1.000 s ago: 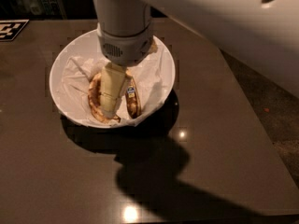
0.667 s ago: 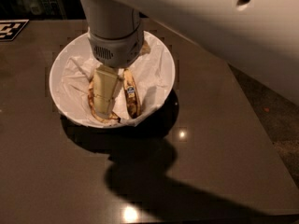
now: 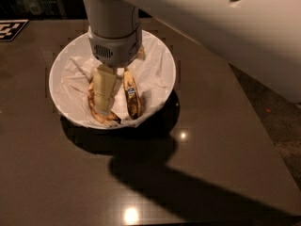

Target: Pick banana from white bowl

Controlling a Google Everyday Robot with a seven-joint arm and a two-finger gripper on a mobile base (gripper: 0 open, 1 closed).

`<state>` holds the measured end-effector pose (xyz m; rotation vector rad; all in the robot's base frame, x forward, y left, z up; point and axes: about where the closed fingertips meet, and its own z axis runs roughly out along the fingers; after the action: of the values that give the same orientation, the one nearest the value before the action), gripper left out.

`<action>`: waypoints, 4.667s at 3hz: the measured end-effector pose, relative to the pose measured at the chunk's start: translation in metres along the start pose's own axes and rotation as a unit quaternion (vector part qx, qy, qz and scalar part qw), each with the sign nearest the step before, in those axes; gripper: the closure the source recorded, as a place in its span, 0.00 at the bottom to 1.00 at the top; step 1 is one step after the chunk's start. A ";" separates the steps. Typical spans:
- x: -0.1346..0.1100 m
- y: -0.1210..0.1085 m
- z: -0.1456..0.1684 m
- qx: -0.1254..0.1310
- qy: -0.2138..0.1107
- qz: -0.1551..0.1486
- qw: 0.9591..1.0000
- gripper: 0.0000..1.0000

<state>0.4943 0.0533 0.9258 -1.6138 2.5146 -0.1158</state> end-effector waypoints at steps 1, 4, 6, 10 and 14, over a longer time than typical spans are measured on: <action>-0.005 -0.007 0.014 -0.047 -0.010 0.008 0.999 0.22; -0.005 -0.020 0.029 -0.083 0.000 0.061 0.995 0.33; -0.008 -0.022 0.033 -0.063 0.025 0.105 0.992 0.31; -0.008 -0.034 0.061 -0.103 0.042 0.142 0.984 0.40; -0.006 -0.042 0.087 -0.134 0.062 0.152 0.977 0.88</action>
Offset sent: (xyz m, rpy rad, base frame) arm 0.0174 -0.0119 -0.0285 0.0899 0.2305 -0.0478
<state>0.5484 0.0424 0.8471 -1.3126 2.9473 0.1703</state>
